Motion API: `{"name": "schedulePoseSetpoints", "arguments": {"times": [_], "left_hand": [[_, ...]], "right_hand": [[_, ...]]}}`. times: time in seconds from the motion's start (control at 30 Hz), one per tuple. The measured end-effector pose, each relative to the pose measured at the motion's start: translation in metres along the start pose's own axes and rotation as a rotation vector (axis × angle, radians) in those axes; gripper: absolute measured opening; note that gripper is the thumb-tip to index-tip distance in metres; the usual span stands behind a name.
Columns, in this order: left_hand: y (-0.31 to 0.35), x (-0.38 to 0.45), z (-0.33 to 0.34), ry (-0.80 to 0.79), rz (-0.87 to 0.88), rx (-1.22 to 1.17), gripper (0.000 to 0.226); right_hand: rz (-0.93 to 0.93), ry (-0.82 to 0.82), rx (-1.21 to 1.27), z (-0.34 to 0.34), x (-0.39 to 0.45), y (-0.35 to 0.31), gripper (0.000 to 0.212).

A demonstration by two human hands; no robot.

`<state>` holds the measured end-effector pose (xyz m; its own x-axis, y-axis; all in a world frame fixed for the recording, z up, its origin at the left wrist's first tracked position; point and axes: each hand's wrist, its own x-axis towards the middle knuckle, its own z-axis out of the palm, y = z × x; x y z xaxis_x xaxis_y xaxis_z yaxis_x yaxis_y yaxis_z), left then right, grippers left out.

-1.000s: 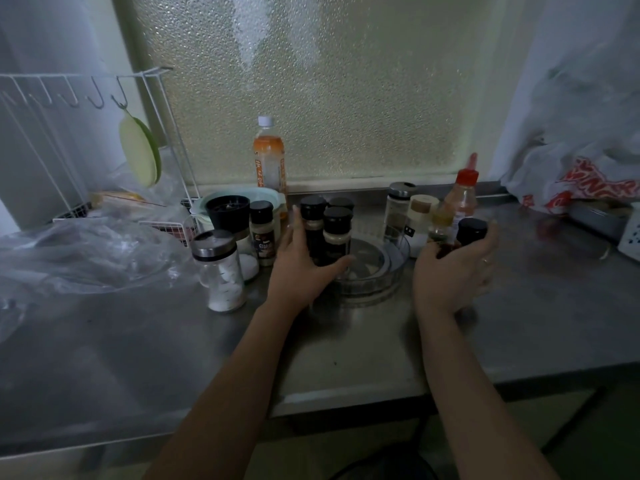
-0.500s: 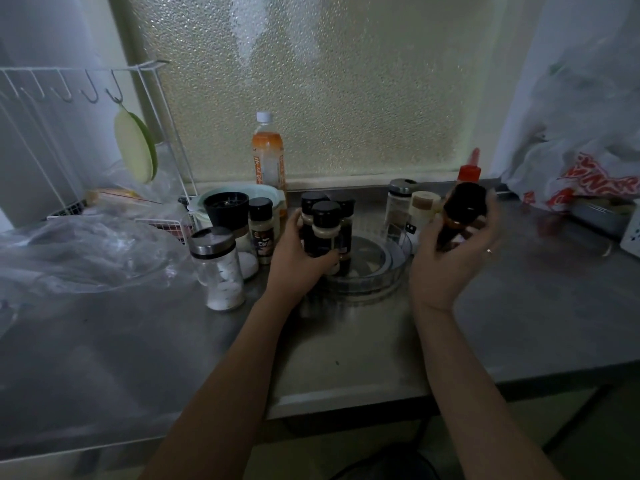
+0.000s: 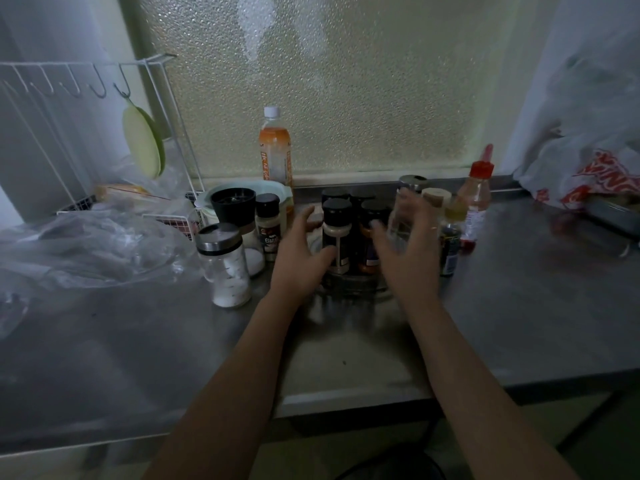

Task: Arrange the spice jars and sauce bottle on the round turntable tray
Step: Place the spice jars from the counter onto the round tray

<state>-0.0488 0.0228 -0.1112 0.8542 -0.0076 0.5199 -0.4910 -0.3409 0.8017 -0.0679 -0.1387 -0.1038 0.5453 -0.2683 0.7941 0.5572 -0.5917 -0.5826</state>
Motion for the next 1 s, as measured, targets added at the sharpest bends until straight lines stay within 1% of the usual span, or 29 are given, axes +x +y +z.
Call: {"name": "schedulePoseSetpoints", "arguments": {"times": [0.03, 0.07, 0.1, 0.13, 0.17, 0.2, 0.23, 0.27, 0.3, 0.37, 0.4, 0.47, 0.5, 0.53, 0.57, 0.67, 0.73, 0.8, 0.83, 0.93, 1.0], "left_hand": [[0.006, -0.003, -0.003, 0.104, 0.073, 0.06, 0.056], [0.01, -0.005, -0.007, 0.239, 0.169, 0.177, 0.047], [0.014, -0.006, -0.011, 0.401, 0.267, 0.327, 0.04], [0.015, -0.006, -0.015, 0.572, 0.342, 0.471, 0.036], [0.016, -0.005, -0.018, 0.717, 0.372, 0.582, 0.037], [0.018, -0.004, -0.021, 0.813, 0.355, 0.651, 0.038], [0.021, -0.004, -0.023, 0.864, 0.309, 0.697, 0.039], [0.023, -0.004, -0.024, 0.882, 0.249, 0.733, 0.039], [0.025, -0.004, -0.025, 0.883, 0.187, 0.756, 0.037], [0.03, -0.005, -0.025, 0.867, 0.078, 0.766, 0.037], [0.032, -0.005, -0.024, 0.857, 0.035, 0.775, 0.038], [0.033, -0.005, -0.021, 0.847, -0.027, 0.802, 0.041], [0.032, -0.005, -0.019, 0.847, -0.065, 0.798, 0.043], [0.031, -0.004, -0.019, 0.846, -0.11, 0.779, 0.044], [0.028, -0.005, -0.021, 0.849, -0.154, 0.761, 0.043], [0.022, -0.005, -0.03, 0.843, -0.218, 0.708, 0.043], [0.022, -0.006, -0.033, 0.826, -0.217, 0.649, 0.047], [0.025, -0.006, -0.034, 0.827, -0.21, 0.606, 0.046], [0.027, -0.007, -0.035, 0.825, -0.171, 0.597, 0.043], [0.034, -0.009, -0.035, 0.78, 0.118, 0.601, 0.028], [0.041, -0.011, -0.032, 0.764, 0.267, 0.548, 0.021]], "right_hand": [[-0.009, 0.162, -0.075, -0.005, 0.002, 0.002, 0.043], [0.023, 0.32, -0.17, -0.011, 0.004, 0.006, 0.042], [0.112, 0.435, -0.269, -0.017, 0.006, 0.009, 0.045], [0.237, 0.472, -0.351, -0.021, 0.008, 0.014, 0.052], [0.371, 0.428, -0.402, -0.024, 0.009, 0.019, 0.06], [0.489, 0.343, -0.423, -0.025, 0.009, 0.023, 0.065], [0.58, 0.26, -0.43, -0.023, 0.009, 0.026, 0.067], [0.633, 0.204, -0.438, -0.022, 0.009, 0.029, 0.062], [0.654, 0.175, -0.454, -0.02, 0.009, 0.029, 0.053], [0.623, 0.203, -0.462, -0.019, 0.01, 0.029, 0.039], [0.572, 0.256, -0.41, -0.02, 0.01, 0.028, 0.037], [0.414, 0.355, -0.197, -0.022, 0.009, 0.019, 0.04], [0.337, 0.358, -0.095, -0.022, 0.009, 0.014, 0.042], [0.283, 0.32, -0.017, -0.021, 0.008, 0.009, 0.044], [0.253, 0.243, 0.022, -0.018, 0.007, 0.006, 0.045], [0.24, -0.068, -0.003, -0.007, 0.004, 0.007, 0.04], [0.283, -0.184, 0.01, -0.005, 0.002, 0.01, 0.038], [0.298, -0.224, -0.018, -0.005, 0.0, 0.012, 0.036], [0.3, -0.234, -0.04, -0.005, -0.001, 0.011, 0.035], [0.33, -0.247, -0.043, -0.007, -0.002, 0.007, 0.038], [0.365, -0.254, -0.043, -0.007, -0.002, 0.004, 0.036]]}}
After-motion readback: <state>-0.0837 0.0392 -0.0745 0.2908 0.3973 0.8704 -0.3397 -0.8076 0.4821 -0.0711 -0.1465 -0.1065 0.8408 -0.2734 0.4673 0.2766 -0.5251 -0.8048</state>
